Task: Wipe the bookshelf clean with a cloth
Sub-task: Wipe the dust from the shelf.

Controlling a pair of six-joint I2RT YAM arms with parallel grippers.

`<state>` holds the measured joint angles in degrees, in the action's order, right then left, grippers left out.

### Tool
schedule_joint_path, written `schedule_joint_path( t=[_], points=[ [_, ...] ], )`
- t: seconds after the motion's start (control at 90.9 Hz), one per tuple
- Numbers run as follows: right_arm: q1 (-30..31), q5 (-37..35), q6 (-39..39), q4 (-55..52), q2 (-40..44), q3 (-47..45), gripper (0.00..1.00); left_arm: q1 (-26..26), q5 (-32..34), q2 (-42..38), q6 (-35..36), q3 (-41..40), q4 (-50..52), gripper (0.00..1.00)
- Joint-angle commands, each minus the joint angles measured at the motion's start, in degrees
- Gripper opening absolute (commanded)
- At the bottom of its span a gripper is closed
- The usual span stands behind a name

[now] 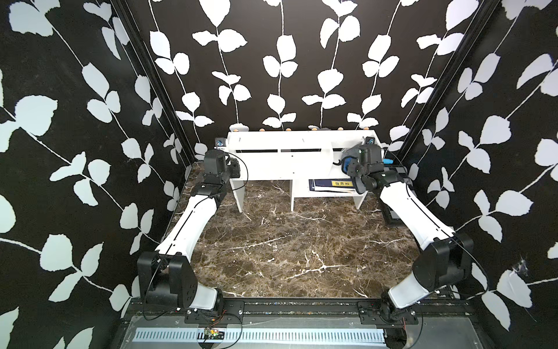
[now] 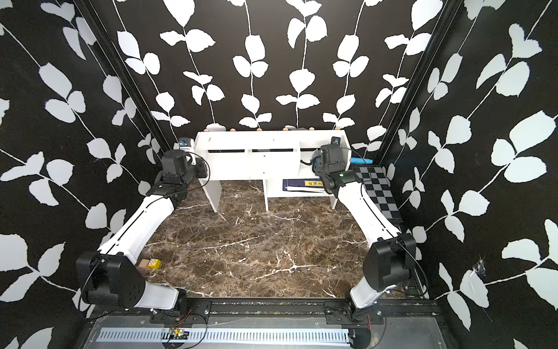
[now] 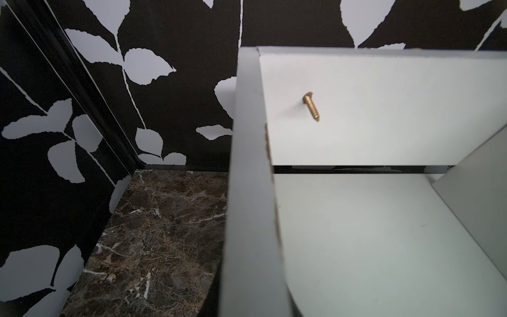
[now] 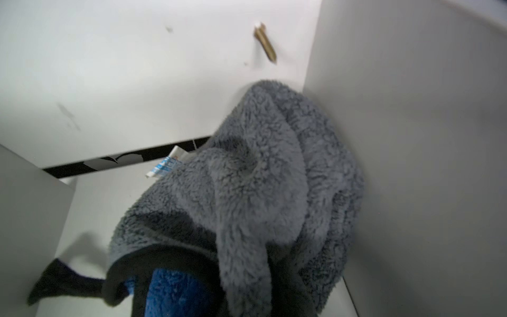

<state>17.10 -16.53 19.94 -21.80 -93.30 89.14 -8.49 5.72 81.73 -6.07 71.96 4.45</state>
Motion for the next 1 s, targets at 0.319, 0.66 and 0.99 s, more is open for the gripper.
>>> schedule_joint_path(
  t=[0.319, 0.66, 0.99],
  points=[
    [2.8, 10.9, 2.1, 1.6, -4.3, 14.2, 0.0, 2.5, -2.7, 0.7, -7.6, 0.6, 3.6, 0.0],
    [2.8, -15.2, -5.1, -0.9, -2.0, 14.0, 0.0, 2.7, -2.3, 0.7, -7.4, 0.7, 3.9, 0.0],
    [2.8, -14.7, -5.4, 0.7, 4.0, 1.0, 0.0, 2.8, -1.8, 0.9, -7.2, 0.9, 4.2, 0.0]
  ],
)
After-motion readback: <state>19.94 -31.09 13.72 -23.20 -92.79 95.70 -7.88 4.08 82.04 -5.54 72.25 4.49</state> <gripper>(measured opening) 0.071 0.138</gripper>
